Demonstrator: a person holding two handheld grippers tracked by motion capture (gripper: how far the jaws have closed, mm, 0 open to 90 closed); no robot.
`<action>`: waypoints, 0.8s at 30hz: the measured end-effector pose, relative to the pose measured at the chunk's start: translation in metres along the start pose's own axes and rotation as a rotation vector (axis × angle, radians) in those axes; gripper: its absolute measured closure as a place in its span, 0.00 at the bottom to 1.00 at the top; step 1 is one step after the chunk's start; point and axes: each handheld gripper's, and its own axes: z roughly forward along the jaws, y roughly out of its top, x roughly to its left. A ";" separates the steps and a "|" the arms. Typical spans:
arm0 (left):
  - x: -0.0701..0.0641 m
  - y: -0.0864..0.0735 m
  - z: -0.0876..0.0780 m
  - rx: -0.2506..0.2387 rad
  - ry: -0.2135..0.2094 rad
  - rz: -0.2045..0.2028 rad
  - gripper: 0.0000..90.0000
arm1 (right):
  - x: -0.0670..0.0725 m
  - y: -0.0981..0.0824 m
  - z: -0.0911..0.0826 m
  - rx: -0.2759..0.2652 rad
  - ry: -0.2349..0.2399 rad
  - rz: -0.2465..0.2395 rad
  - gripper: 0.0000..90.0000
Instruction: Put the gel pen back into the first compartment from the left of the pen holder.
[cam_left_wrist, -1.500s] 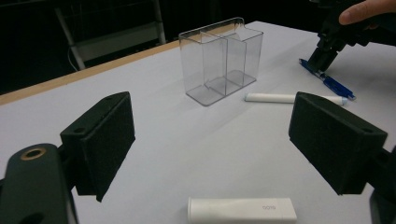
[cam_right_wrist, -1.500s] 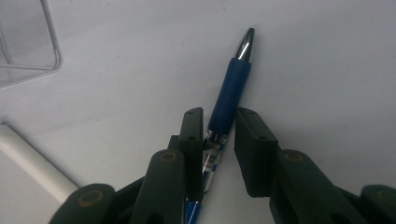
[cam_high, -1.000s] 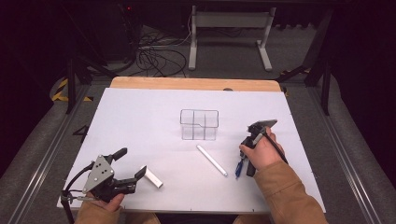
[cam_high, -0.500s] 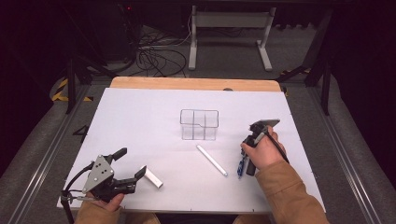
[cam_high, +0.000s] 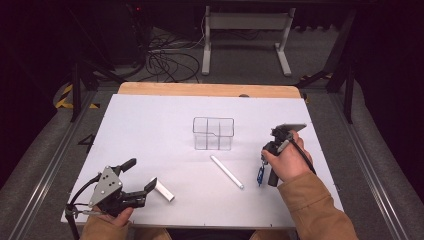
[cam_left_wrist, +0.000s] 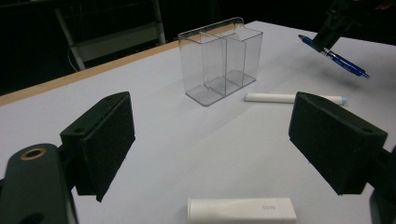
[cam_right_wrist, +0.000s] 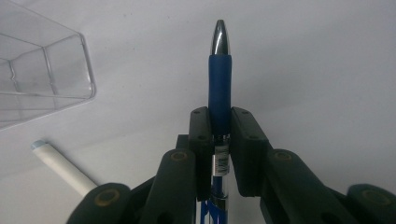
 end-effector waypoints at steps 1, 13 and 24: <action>0.000 0.000 0.000 -0.001 0.001 0.000 0.17 | 0.001 0.000 -0.001 -0.007 -0.001 -0.002 0.89; 0.000 0.000 0.000 0.001 0.000 -0.004 0.17 | 0.007 -0.002 -0.022 -0.180 0.122 -0.137 0.89; 0.001 0.000 0.000 0.001 0.001 -0.001 0.17 | 0.014 -0.007 -0.039 -0.374 0.245 -0.279 0.89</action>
